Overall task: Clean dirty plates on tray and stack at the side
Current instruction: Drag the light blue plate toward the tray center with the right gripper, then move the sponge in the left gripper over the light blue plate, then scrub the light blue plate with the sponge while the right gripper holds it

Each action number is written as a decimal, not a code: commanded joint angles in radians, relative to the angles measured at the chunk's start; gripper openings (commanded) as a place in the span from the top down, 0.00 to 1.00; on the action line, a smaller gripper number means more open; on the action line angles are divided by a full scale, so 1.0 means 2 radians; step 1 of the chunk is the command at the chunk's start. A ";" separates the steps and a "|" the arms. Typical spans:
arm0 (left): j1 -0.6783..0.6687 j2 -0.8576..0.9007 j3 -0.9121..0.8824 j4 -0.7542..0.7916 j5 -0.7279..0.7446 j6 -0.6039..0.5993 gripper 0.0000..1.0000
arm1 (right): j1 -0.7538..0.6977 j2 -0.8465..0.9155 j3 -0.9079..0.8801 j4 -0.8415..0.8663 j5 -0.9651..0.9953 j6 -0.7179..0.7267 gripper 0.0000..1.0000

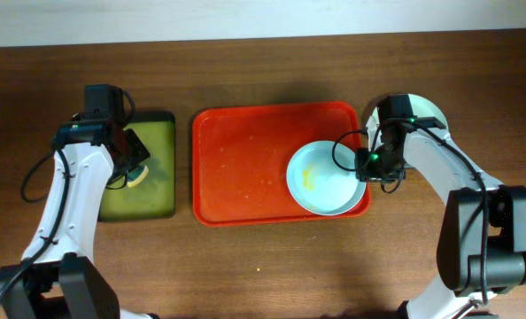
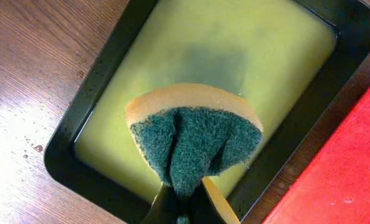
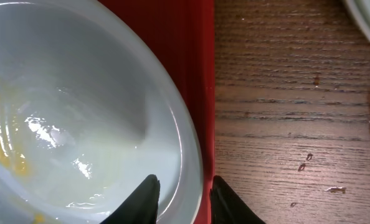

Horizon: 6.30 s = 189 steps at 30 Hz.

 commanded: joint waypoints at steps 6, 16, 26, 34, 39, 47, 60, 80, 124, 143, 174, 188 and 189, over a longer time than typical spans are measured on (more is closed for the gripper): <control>0.001 -0.010 -0.002 0.001 0.005 -0.003 1.00 | 0.001 0.005 -0.004 0.002 -0.024 0.002 0.71; 0.001 -0.010 -0.002 0.002 0.006 -0.003 1.00 | 0.021 0.005 -0.004 0.014 -0.079 0.002 0.71; 0.001 -0.010 -0.002 0.003 0.005 -0.003 1.00 | 0.026 0.005 -0.004 0.024 -0.016 0.015 0.67; 0.001 -0.010 -0.002 0.003 0.006 -0.003 1.00 | 0.025 0.003 0.018 0.007 -0.023 0.015 0.71; 0.001 -0.010 -0.002 0.003 0.005 -0.003 1.00 | 0.020 0.003 0.019 0.006 -0.019 0.015 0.67; 0.001 -0.010 -0.002 0.003 0.005 -0.003 1.00 | -0.023 0.004 0.011 0.001 -0.023 -0.002 0.65; 0.001 -0.010 -0.002 0.003 0.006 -0.003 1.00 | 0.007 0.029 -0.002 0.014 -0.031 0.004 0.68; -0.007 0.005 -0.002 0.011 0.018 -0.002 1.00 | 0.098 0.050 0.002 0.181 -0.117 0.126 0.96; -0.072 0.049 0.052 0.044 0.224 0.078 1.00 | 0.132 0.091 0.041 0.170 -0.088 0.067 0.96; -0.255 0.224 0.039 0.145 0.141 0.046 1.00 | 0.157 0.091 0.041 0.194 -0.096 0.093 0.96; -0.257 0.212 0.079 0.148 0.196 0.043 1.00 | 0.157 0.091 0.041 0.201 -0.098 0.093 0.96; -0.250 0.249 0.090 0.065 -0.185 0.042 1.00 | 0.157 0.091 0.041 0.198 -0.098 0.093 0.96; -0.250 0.245 0.094 0.057 -0.197 0.040 1.00 | 0.157 0.091 0.041 0.199 -0.098 0.093 0.96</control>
